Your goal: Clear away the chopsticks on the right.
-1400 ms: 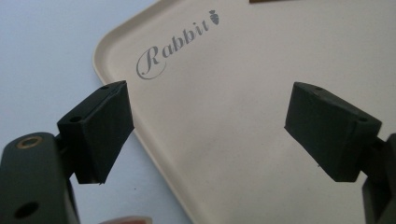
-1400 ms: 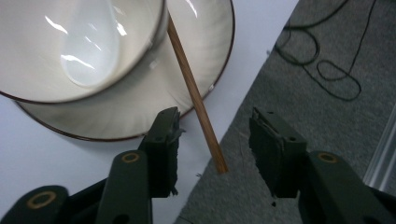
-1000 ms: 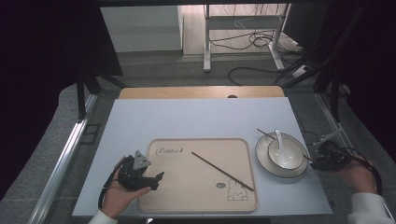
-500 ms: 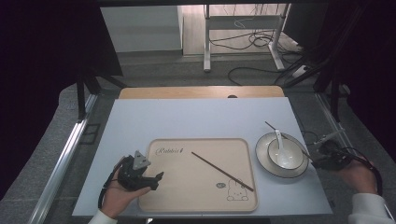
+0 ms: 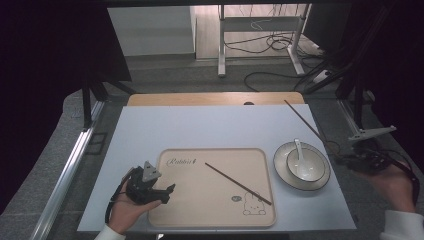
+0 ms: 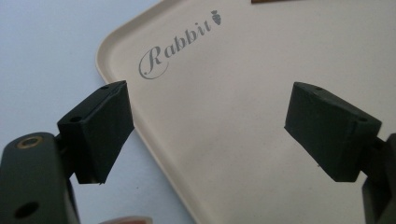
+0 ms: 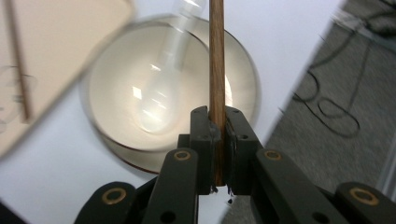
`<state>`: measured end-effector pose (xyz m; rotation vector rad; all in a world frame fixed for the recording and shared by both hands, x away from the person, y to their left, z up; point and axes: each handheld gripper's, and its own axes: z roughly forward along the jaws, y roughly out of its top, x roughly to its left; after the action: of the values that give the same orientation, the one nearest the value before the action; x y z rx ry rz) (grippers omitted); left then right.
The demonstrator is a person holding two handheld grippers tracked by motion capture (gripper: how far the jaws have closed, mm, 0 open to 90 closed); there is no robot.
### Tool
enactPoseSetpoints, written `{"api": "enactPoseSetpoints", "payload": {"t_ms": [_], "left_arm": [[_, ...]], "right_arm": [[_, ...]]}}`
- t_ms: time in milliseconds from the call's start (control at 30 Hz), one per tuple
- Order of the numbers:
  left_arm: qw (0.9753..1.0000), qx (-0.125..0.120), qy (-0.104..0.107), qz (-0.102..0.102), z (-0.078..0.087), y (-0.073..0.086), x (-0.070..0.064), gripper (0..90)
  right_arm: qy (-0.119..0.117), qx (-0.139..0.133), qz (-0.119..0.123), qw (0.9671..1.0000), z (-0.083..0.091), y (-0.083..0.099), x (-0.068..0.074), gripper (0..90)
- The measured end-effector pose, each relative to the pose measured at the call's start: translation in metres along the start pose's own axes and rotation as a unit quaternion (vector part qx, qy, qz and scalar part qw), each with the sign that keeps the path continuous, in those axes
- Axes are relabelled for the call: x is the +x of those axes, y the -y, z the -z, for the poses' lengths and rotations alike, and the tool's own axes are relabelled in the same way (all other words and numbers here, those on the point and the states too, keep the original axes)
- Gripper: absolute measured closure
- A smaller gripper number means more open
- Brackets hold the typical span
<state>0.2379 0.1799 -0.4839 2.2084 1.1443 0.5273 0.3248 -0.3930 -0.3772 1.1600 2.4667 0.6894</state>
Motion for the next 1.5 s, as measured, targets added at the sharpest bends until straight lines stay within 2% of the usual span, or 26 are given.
{"api": "enactPoseSetpoints", "payload": {"t_ms": [33, 67, 100, 167, 200, 467, 600, 667, 700, 733, 767, 867, 900, 933, 1000, 1200, 1300, 1367, 1400, 1433, 1467, 1500], "left_arm": [[1.0000, 0.000, 0.000, 0.000, 0.000, 0.000, 0.000, 15.3], [1.0000, 0.000, 0.000, 0.000, 0.000, 0.000, 0.000, 15.3], [1.0000, 0.000, 0.000, 0.000, 0.000, 0.000, 0.000, 15.3], [1.0000, -0.001, 0.000, 0.001, 0.000, 0.000, 0.000, 15.3], [1.0000, -0.001, 0.000, 0.001, 0.001, 0.000, 0.000, 15.3], [1.0000, -0.003, -0.001, 0.000, 0.002, 0.000, 0.000, 15.3], [1.0000, -0.002, 0.000, 0.000, 0.001, 0.000, 0.000, 15.3], [1.0000, -0.002, 0.000, 0.000, 0.001, 0.000, 0.000, 15.3], [1.0000, -0.002, 0.000, 0.000, 0.001, 0.000, 0.000, 15.3], [1.0000, -0.002, 0.001, 0.000, 0.001, 0.000, 0.000, 15.3], [1.0000, -0.001, 0.001, -0.001, 0.001, 0.000, -0.001, 15.3], [1.0000, -0.001, 0.001, -0.001, 0.001, 0.000, -0.001, 15.3], [1.0000, -0.001, 0.001, -0.001, 0.001, 0.000, -0.001, 15.3], [1.0000, -0.001, 0.001, -0.001, 0.001, 0.000, 0.000, 15.3], [1.0000, 0.000, 0.001, -0.001, 0.001, 0.000, 0.000, 15.3], [1.0000, 0.001, 0.001, -0.001, 0.001, 0.000, 0.000, 15.2], [1.0000, 0.003, 0.001, -0.003, 0.001, 0.000, 0.000, 15.2], [1.0000, 0.003, 0.001, -0.003, 0.001, 0.000, 0.000, 15.2], [1.0000, 0.003, 0.001, -0.003, 0.001, 0.000, 0.000, 15.2], [1.0000, 0.002, 0.000, -0.003, 0.001, 0.000, 0.000, 15.2], [1.0000, 0.003, -0.001, -0.002, 0.002, 0.000, 0.001, 15.2], [1.0000, 0.003, -0.001, -0.002, 0.002, 0.000, 0.001, 15.1]], "right_arm": [[0.000, 0.000, 0.000, 1.0000, 0.000, 0.000, 0.000, 83.3], [-0.009, 0.001, 0.014, 0.9999, 0.000, -0.008, 0.012, 83.3], [-0.014, 0.000, 0.023, 0.9996, -0.001, -0.012, 0.018, 83.3], [-0.019, 0.001, 0.030, 0.9994, -0.001, -0.015, 0.023, 83.3], [-0.027, 0.002, 0.043, 0.9987, -0.004, -0.021, 0.033, 83.3], [-0.050, 0.018, 0.085, 0.9950, -0.019, -0.036, 0.068, 83.3], [-0.071, 0.030, 0.112, 0.9908, -0.032, -0.045, 0.093, 83.2], [-0.088, 0.040, 0.125, 0.9874, -0.043, -0.049, 0.107, 83.2], [-0.088, 0.040, 0.125, 0.9874, -0.043, -0.049, 0.107, 83.2], [-0.098, 0.046, 0.133, 0.9851, -0.050, -0.051, 0.115, 83.2], [-0.109, 0.066, 0.149, 0.9807, -0.065, -0.053, 0.131, 83.2], [-0.117, 0.092, 0.161, 0.9757, -0.088, -0.053, 0.146, 83.3], [-0.117, 0.092, 0.161, 0.9757, -0.088, -0.053, 0.146, 83.3], [-0.111, 0.113, 0.170, 0.9726, -0.102, -0.052, 0.153, 83.2], [-0.103, 0.131, 0.176, 0.9701, -0.114, -0.051, 0.158, 83.2], [-0.095, 0.153, 0.182, 0.9668, -0.128, -0.047, 0.164, 82.9], [-0.098, 0.156, 0.184, 0.9654, -0.129, -0.045, 0.165, 78.6], [-0.109, 0.155, 0.191, 0.9630, -0.129, -0.045, 0.167, 68.7], [-0.115, 0.143, 0.190, 0.9644, -0.125, -0.046, 0.168, 64.0], [-0.115, 0.143, 0.190, 0.9644, -0.125, -0.046, 0.168, 64.0], [-0.110, 0.118, 0.186, 0.9691, -0.119, -0.050, 0.167, 57.7], [-0.110, 0.118, 0.186, 0.9691, -0.119, -0.050, 0.167, 57.7]]}}
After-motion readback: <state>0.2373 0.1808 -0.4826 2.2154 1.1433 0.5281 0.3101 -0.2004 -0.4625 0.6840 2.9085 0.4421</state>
